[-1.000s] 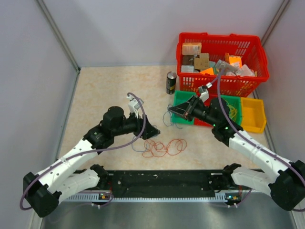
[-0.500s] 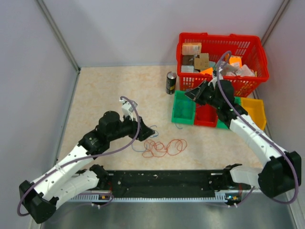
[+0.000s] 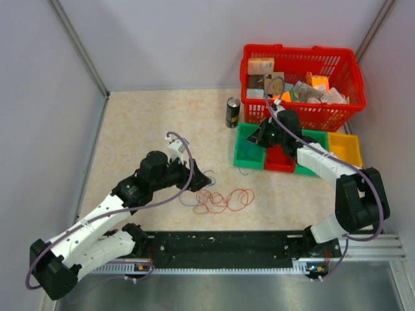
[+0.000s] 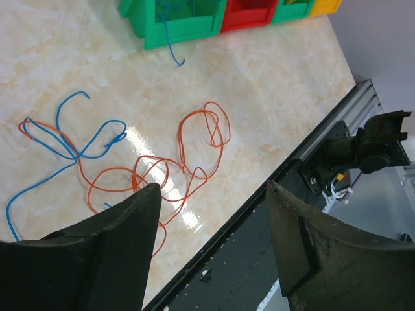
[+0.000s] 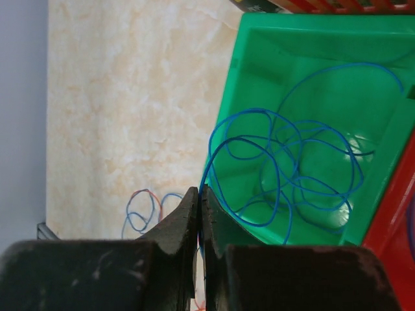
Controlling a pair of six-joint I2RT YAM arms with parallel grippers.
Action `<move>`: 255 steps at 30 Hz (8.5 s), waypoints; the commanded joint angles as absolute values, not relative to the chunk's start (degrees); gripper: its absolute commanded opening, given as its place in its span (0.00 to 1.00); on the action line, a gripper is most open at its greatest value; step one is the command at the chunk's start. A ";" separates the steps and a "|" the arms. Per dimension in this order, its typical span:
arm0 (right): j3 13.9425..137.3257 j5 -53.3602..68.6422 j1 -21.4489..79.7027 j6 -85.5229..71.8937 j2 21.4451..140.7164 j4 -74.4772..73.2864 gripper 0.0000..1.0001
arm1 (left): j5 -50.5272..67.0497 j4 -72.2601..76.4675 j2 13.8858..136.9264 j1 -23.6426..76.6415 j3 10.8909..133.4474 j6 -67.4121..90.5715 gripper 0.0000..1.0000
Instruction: Untangle the cables
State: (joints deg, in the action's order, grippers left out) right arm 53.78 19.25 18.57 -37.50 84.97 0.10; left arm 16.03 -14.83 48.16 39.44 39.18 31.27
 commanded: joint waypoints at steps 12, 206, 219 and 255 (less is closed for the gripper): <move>66.97 -6.39 25.84 -14.95 94.40 -11.24 0.50 | 14.24 -12.66 52.47 39.55 38.76 34.28 0.70; 64.07 -26.00 37.51 -9.14 89.05 -11.50 0.73 | 18.55 -10.99 74.80 42.71 36.65 33.58 0.21; 33.07 10.16 45.88 -24.78 65.05 1.02 0.81 | 19.60 -14.15 66.29 42.72 42.01 30.59 0.00; 23.29 9.52 47.99 -33.48 71.02 40.00 0.14 | 16.10 -18.36 47.20 42.71 56.51 28.22 0.00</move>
